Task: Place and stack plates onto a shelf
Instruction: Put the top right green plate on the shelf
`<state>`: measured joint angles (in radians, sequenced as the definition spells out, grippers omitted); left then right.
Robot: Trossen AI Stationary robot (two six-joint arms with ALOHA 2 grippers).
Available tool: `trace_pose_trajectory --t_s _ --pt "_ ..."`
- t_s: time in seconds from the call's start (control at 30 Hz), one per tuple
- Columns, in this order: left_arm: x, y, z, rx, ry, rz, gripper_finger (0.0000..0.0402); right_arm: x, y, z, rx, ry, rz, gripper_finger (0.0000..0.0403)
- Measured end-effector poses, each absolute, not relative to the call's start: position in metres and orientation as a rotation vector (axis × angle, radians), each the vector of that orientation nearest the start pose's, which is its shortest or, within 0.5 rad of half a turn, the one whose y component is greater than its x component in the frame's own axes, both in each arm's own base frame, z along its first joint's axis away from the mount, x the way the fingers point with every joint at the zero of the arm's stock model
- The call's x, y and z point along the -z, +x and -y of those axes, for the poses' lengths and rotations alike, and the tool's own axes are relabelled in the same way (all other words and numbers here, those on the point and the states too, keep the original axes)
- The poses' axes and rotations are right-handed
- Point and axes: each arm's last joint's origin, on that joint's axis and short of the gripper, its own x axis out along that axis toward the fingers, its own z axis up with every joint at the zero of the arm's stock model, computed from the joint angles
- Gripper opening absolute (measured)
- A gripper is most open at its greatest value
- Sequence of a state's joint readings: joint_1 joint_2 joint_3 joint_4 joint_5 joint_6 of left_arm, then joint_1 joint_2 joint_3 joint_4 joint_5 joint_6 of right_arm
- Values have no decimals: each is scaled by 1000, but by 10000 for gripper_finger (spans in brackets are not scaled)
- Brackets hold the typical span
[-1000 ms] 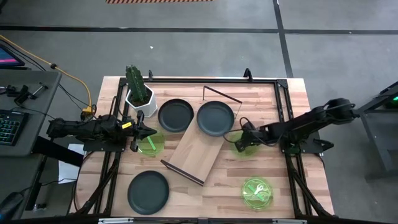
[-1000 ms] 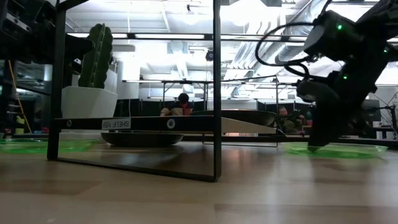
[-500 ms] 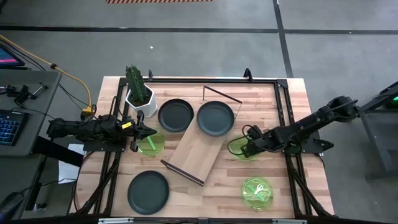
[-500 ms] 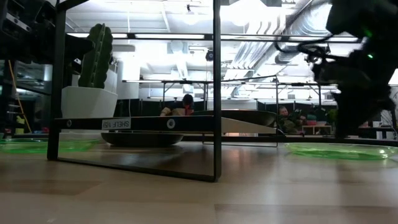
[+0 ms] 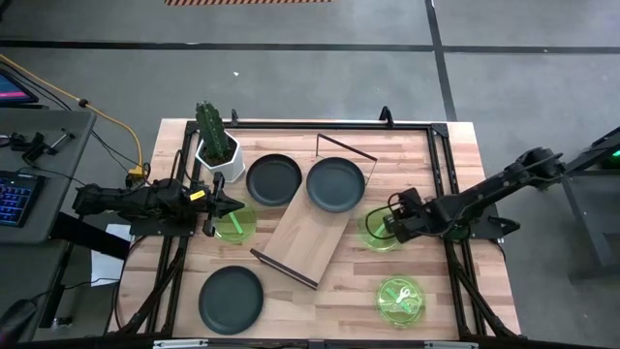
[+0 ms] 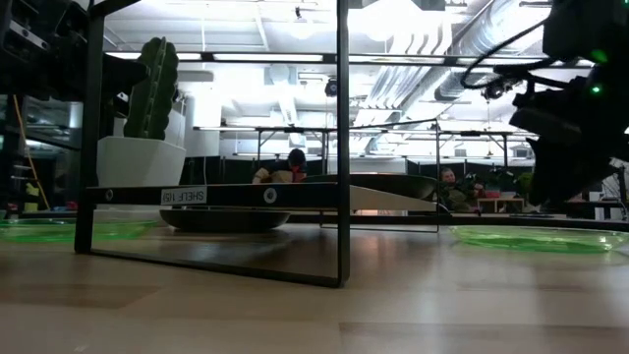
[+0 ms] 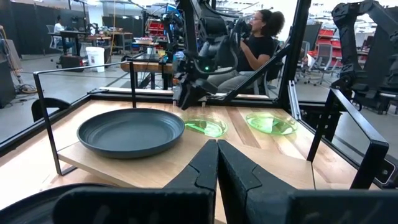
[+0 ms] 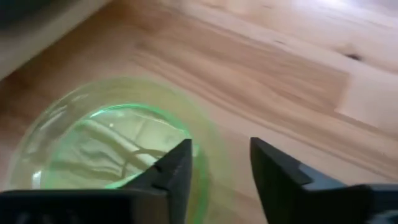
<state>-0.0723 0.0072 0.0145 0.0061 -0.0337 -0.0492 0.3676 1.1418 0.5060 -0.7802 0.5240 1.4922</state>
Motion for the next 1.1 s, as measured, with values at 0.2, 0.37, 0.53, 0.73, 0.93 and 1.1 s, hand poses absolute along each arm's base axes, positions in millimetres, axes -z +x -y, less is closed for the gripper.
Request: trace_pose_trajectory --t_s 0.2,0.37,0.53,0.73,0.93,1.1 --pt "-168 97 6 39 -50 12 0 -140 148 -41 979 753 -801 182" --pt "-168 97 6 39 -50 13 0 -118 141 -39 945 825 -765 178" --pt "-168 97 6 39 -50 12 0 -115 140 -38 910 840 -713 164" --pt "-168 97 6 39 -50 13 0 -108 139 -38 859 850 -703 134" --pt "-168 97 6 40 -50 12 0 -103 135 -36 863 843 -705 51" --pt "-168 97 6 39 -50 12 0 -108 134 -37 807 889 -712 12"
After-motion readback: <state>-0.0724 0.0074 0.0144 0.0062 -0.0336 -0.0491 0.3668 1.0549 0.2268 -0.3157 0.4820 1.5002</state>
